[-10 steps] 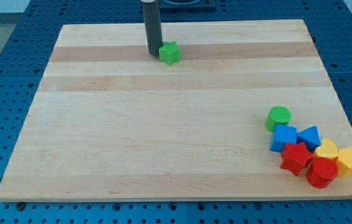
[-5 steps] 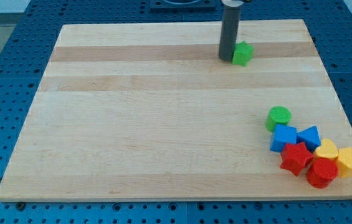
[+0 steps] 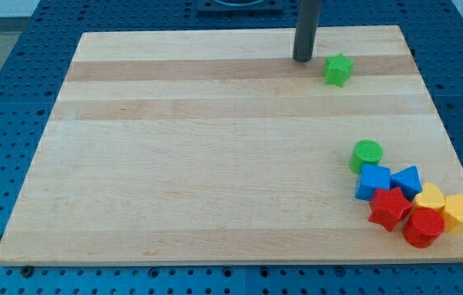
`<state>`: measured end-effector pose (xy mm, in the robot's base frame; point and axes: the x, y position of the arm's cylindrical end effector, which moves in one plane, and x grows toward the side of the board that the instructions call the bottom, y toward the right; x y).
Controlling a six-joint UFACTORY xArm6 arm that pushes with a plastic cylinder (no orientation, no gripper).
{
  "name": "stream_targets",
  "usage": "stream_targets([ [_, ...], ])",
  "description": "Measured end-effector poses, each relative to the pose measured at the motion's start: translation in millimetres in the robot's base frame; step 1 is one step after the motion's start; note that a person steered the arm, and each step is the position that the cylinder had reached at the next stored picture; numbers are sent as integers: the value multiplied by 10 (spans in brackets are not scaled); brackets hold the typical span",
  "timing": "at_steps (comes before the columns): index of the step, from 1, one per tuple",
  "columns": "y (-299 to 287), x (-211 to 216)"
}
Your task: Push green star into blue triangle
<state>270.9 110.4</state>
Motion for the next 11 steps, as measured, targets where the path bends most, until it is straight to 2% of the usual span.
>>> stream_targets([
  [2, 481, 112],
  [8, 381, 1133],
  [11, 682, 1451],
])
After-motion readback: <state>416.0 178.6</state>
